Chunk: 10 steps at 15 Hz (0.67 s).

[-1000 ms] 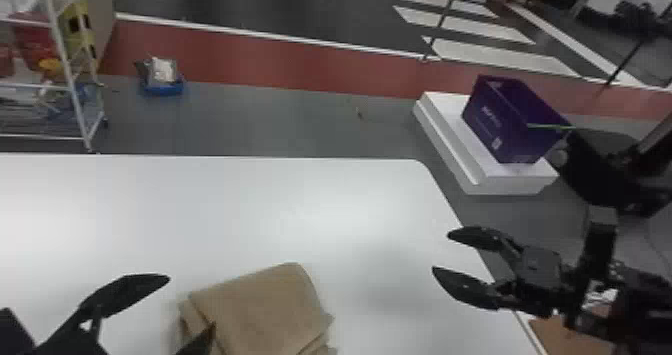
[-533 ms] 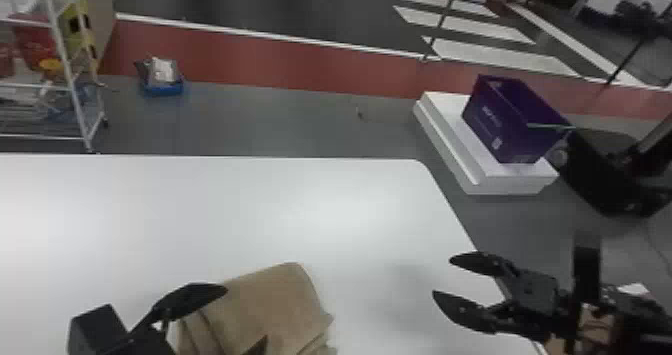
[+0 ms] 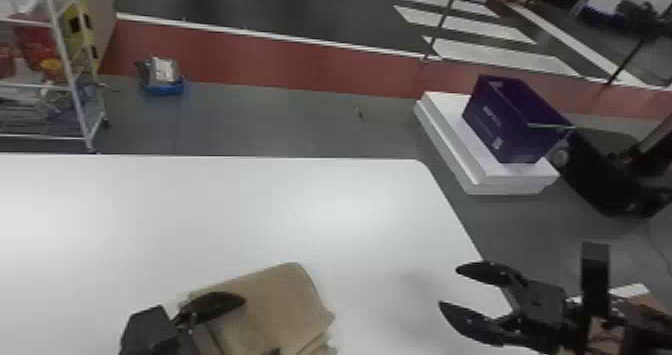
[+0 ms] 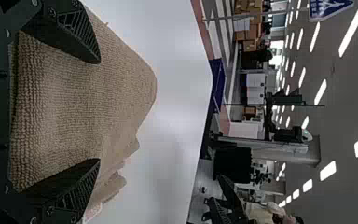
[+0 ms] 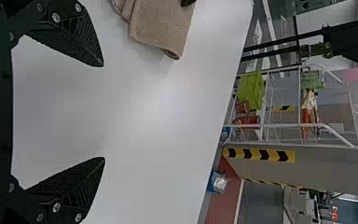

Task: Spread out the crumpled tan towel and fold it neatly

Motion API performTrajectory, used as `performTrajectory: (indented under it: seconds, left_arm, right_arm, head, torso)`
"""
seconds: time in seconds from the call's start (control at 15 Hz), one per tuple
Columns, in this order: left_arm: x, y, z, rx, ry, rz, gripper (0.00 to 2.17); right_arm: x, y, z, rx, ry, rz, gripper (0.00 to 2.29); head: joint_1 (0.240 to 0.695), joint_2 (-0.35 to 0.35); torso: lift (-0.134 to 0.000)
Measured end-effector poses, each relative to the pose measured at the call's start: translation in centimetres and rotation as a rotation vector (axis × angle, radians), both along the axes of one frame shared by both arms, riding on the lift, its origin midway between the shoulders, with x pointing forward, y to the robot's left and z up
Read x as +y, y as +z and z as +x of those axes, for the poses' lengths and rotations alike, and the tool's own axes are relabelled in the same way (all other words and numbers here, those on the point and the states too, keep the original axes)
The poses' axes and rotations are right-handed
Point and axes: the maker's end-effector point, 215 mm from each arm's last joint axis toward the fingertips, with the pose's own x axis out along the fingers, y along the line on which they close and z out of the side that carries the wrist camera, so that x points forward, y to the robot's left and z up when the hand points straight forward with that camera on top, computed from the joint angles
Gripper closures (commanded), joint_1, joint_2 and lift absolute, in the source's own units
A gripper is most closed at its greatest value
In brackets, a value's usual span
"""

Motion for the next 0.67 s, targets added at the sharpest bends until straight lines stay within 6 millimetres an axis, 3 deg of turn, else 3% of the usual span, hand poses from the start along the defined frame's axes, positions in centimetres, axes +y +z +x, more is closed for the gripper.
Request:
performTrajectory:
  seconds: [0.27, 0.67]
  left_arm:
    - [2.4, -2.4, 0.6, 0.028, 0.012, 0.078, 0.15]
    - [7.0, -3.6, 2.5, 0.052, 0.072, 0.133, 0.16]
  right_arm:
    - [1.3, 0.2, 0.3, -0.010, 0.030, 0.008, 0.18]
    - [3.9, 2.0, 1.0, -0.048, 0.086, -0.005, 0.18]
  head:
    - [0.695, -0.350]
    - [0.695, -0.350]
  torso:
    - [-0.122]
    - [-0.122]
